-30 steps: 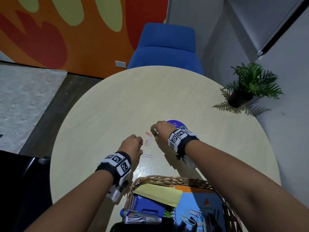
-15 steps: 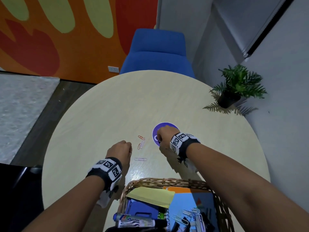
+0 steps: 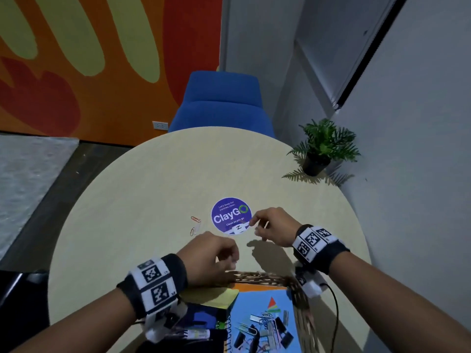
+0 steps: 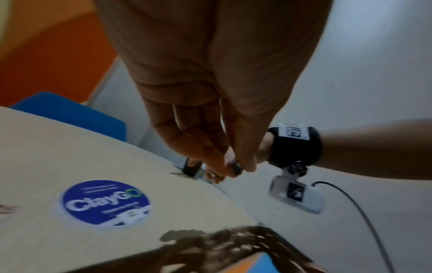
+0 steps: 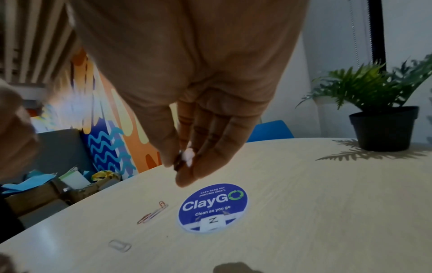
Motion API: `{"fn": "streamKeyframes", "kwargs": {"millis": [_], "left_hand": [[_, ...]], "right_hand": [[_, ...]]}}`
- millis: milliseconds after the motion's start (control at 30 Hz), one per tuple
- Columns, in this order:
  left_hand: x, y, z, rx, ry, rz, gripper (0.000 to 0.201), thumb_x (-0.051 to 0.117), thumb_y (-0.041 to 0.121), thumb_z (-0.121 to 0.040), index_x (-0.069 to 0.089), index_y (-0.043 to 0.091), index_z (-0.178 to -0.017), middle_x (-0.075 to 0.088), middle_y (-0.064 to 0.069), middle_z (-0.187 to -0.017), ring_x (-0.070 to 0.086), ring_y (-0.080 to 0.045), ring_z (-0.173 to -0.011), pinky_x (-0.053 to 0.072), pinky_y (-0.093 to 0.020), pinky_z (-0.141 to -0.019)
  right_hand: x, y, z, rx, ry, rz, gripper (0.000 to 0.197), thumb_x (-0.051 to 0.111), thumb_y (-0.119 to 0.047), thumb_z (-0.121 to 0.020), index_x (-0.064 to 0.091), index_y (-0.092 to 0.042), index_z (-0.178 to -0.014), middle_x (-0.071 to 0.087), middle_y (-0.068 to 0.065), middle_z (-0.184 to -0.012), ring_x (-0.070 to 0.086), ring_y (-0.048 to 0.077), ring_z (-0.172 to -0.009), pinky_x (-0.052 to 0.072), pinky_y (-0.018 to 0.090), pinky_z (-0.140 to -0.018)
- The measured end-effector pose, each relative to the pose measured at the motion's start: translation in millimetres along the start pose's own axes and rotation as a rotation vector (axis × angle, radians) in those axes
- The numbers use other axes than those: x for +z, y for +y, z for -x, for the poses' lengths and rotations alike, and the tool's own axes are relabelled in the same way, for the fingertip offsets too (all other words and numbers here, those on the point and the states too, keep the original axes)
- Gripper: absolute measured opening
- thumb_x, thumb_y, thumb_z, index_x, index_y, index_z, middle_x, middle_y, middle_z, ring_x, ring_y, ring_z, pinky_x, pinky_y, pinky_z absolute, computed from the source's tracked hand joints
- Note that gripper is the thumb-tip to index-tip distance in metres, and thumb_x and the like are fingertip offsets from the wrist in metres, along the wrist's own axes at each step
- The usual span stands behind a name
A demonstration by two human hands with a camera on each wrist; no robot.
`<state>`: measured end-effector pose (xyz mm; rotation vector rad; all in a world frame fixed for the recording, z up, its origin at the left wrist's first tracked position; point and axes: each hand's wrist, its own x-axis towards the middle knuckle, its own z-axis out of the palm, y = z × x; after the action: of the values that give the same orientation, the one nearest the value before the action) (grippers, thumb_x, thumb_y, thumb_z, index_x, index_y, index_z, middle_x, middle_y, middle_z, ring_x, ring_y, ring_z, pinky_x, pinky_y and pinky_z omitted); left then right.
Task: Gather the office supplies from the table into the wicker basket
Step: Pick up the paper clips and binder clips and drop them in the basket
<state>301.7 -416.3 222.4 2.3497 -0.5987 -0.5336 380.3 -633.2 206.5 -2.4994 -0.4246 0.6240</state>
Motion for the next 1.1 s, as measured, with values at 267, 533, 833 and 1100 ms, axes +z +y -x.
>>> {"fn": "streamKeyframes", "kwargs": {"millis": [267,533,833,1100], "left_hand": [[38.7,52.3,22.7,0.168,-0.202,-0.151,0.030,0.061,0.031,-0.088,0.065,0.023,-0.116,0.072,0.001,-0.110,0.062,-0.015,-0.104,0.041,-0.020,-0.088],[22.0,26.7,37.4,0.050,-0.224,-0.141,0.049,0.051,0.054,-0.082,0.058,0.028,-0.123,0.067,0.004,-0.120,0.059,-0.015,-0.111,0.046,-0.028,-0.095],[-15.0,-69.7,41.4,-0.317,0.070,-0.173,0.027,0.063,0.029,-0.088,0.066,0.019,-0.113,0.071,0.003,-0.108,0.065,-0.010,-0.094,0.048,-0.022,-0.084],[-10.5,-127.0,-1.5,-0.427,0.131,-0.275,0.032,0.054,0.038,-0.091,0.063,0.025,-0.119,0.061,-0.002,-0.116,0.063,-0.019,-0.096,0.048,-0.030,-0.083]], "right_hand": [[8.0,14.6,74.1,-0.033,-0.040,-0.026,0.012,0.058,-0.010,-0.086,0.069,-0.016,-0.088,0.062,-0.014,-0.069,0.061,0.006,-0.061,0.051,0.022,-0.069],[32.5,12.3,119.5,-0.102,-0.165,-0.042,0.015,0.055,-0.015,-0.088,0.065,-0.026,-0.086,0.068,-0.014,-0.077,0.064,-0.002,-0.073,0.051,0.019,-0.073],[47.7,-5.4,110.5,-0.151,-0.288,0.281,0.036,0.050,-0.021,-0.081,0.068,-0.029,-0.111,0.070,-0.008,-0.114,0.062,0.015,-0.106,0.050,0.029,-0.087],[48.3,-52.5,3.8,-0.283,-0.138,0.443,0.033,0.051,-0.023,-0.091,0.063,-0.029,-0.121,0.064,-0.003,-0.121,0.057,0.020,-0.110,0.047,0.035,-0.087]]}}
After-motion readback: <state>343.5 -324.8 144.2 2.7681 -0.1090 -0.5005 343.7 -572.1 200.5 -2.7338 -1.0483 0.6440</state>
